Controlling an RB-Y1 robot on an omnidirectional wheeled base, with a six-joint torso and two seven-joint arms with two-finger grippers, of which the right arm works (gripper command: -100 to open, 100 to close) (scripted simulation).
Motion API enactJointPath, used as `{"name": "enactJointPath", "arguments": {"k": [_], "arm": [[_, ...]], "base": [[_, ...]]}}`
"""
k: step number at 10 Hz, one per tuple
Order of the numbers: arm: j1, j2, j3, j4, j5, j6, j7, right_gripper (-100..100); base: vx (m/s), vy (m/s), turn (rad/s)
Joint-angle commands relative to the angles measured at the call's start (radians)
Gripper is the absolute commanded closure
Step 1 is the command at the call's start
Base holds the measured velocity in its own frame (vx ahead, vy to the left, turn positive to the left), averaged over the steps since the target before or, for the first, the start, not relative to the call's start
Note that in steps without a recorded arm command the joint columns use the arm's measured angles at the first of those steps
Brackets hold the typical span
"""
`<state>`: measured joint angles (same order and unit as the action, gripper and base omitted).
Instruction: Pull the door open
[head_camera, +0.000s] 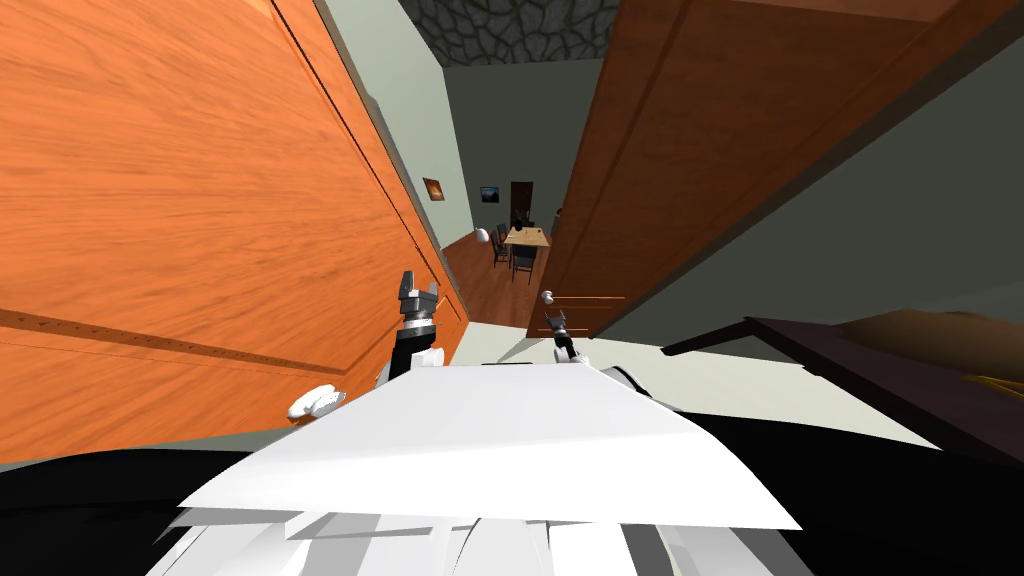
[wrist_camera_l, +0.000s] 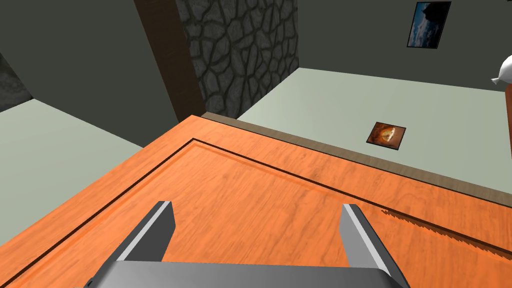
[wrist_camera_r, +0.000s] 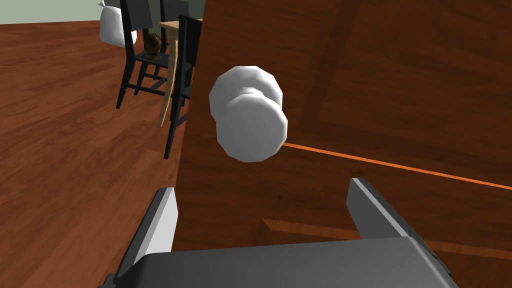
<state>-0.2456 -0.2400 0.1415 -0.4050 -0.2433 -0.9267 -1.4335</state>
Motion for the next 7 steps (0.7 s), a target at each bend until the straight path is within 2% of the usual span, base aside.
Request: {"name": "enactJointPath", "arguments": {"k": [1,4,7], "arm": [[-0.003,0.005,0.005,-0.005,-0.008,0.008,-0.049,-100],[-0.006,0.009,0.010,-0.006,-0.014,0.012,-0.084,-100],[-0.014,0.019,0.020,-0.009,-0.028,0.020,-0.170,-100]], "base": [[-0.041,-0.015,-0.004],[-0.032,-0.019,0.000],[-0.043,-0.016,-0.003]]}}
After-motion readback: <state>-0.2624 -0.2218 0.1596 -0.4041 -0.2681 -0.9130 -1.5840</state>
